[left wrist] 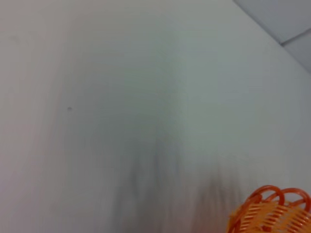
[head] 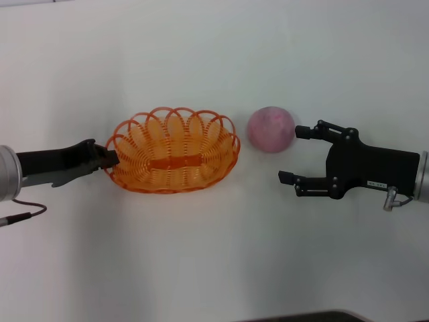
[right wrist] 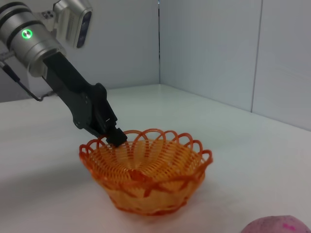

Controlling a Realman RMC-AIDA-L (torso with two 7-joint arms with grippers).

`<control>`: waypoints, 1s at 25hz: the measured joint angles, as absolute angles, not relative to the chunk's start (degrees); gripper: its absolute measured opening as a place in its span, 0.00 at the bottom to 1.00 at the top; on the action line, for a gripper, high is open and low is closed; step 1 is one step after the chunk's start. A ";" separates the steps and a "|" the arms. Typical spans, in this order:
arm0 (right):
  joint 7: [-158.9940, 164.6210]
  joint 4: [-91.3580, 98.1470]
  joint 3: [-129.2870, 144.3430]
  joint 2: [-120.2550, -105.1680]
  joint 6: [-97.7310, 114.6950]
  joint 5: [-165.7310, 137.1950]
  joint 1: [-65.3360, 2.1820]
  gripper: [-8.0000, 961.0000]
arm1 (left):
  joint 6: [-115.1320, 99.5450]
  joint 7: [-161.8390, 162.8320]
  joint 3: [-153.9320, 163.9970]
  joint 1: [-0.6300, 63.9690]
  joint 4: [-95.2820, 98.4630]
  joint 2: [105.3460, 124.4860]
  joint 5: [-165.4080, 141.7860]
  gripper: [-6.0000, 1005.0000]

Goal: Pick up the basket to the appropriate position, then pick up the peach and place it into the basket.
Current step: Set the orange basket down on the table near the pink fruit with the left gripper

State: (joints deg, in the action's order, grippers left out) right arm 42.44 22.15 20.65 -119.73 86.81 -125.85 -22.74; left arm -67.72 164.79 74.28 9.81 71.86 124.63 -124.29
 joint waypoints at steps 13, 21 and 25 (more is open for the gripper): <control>42.45 22.15 20.72 -119.70 86.85 -125.86 -23.06 0.97 | -73.16 160.42 69.89 11.21 69.89 124.47 -118.87 0.21; 42.45 22.15 20.74 -119.70 86.98 -125.86 -22.89 0.97 | -76.77 156.72 65.99 11.76 64.39 124.07 -115.77 0.48; 42.45 22.11 20.68 -119.70 87.38 -125.86 -22.90 0.97 | -76.94 155.24 64.79 11.86 64.34 123.96 -117.13 0.57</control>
State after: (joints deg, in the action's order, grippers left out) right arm 42.45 22.11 20.68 -119.70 87.38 -125.86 -22.90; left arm -76.94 155.24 64.79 11.86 64.34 123.96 -117.13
